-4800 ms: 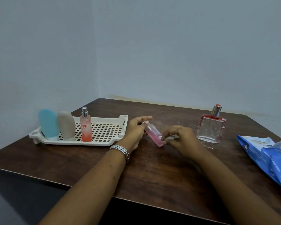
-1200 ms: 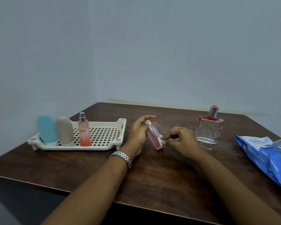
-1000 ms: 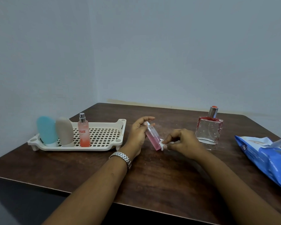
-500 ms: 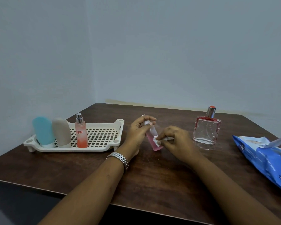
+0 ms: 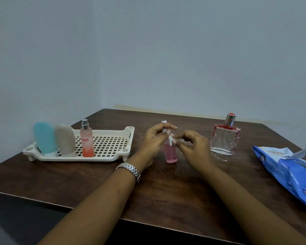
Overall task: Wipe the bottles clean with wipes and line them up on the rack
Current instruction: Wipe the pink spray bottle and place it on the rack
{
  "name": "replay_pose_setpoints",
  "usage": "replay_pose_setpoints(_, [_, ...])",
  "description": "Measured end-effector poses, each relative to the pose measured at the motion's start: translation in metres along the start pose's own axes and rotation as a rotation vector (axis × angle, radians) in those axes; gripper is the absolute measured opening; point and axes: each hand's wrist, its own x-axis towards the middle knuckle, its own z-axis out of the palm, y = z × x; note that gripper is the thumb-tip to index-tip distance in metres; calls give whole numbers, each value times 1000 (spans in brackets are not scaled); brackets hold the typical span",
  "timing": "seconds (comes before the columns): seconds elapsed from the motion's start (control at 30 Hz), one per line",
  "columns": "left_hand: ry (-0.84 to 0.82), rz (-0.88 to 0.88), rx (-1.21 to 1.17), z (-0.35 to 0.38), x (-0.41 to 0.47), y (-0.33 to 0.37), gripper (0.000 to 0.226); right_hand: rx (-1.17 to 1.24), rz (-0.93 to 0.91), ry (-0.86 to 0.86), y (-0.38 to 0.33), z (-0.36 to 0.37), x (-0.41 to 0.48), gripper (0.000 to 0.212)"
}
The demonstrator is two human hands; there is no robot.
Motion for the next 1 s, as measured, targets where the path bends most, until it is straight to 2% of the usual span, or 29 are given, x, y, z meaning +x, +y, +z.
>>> replay_pose_setpoints(0.33, [171, -103, -16, -13, 7, -15, 29, -330, -145, -312, -8, -3, -1, 18])
replay_pose_setpoints(0.63, [236, -218, 40, -17, 7, -14, 27, -412, -131, -561, -13, -13, -2, 16])
replay_pose_setpoints(0.7, [229, -228, 37, -16, 7, -13, 27, -404, -87, -557, -8, -15, -1, 13])
replay_pose_setpoints(0.8, [219, -249, 48, -16, 7, -12, 28, -317, -1, -456, -1, -19, 0, 9])
replay_pose_setpoints(1.0, [195, -273, 42, -16, 6, -11, 33, -248, 43, -350, 4, -19, 0, 13])
